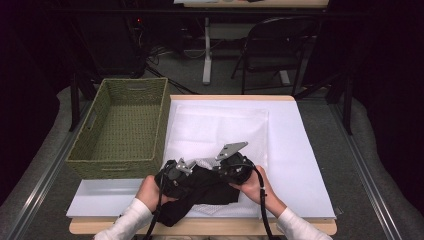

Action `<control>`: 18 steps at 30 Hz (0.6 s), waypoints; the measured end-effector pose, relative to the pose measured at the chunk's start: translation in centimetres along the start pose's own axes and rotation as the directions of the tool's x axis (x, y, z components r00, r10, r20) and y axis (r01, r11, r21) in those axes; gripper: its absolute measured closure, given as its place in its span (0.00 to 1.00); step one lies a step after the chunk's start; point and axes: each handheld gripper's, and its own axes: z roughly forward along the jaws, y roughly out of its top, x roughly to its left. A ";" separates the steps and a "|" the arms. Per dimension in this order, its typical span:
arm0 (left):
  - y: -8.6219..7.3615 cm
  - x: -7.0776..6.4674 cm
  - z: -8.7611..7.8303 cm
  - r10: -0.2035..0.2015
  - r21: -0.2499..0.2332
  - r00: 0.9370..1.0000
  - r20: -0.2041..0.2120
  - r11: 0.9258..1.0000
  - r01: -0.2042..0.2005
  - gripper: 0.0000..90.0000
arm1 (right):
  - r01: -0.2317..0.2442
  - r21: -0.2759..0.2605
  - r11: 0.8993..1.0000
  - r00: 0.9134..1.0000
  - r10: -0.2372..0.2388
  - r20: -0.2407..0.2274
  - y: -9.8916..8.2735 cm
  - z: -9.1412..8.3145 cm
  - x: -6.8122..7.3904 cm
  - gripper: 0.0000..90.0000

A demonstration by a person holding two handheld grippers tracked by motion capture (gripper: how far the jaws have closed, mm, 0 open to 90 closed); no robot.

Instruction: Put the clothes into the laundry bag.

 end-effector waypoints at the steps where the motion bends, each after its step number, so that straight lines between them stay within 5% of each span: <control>1: -0.1 0.2 -0.2 -0.017 -0.010 1.000 0.008 1.000 0.017 0.72 | 0.003 -0.002 1.000 1.000 -0.003 0.003 0.1 -0.2 0.0 0.99; 5: 0.0 0.4 -0.9 -0.066 -0.015 0.997 0.030 0.998 0.066 0.73 | 0.012 -0.027 1.000 1.000 -0.012 -0.005 0.4 -0.7 0.3 0.99; 12: 1.5 1.0 -2.9 -0.114 -0.110 0.993 0.044 0.987 0.118 0.73 | 0.009 -0.091 0.996 1.000 -0.010 -0.008 1.4 -1.8 0.4 0.99; 18: 2.0 1.7 -0.1 -0.164 -0.091 0.986 0.018 0.982 0.165 0.70 | -0.005 -0.072 0.997 1.000 0.003 -0.021 1.1 -1.3 0.2 0.99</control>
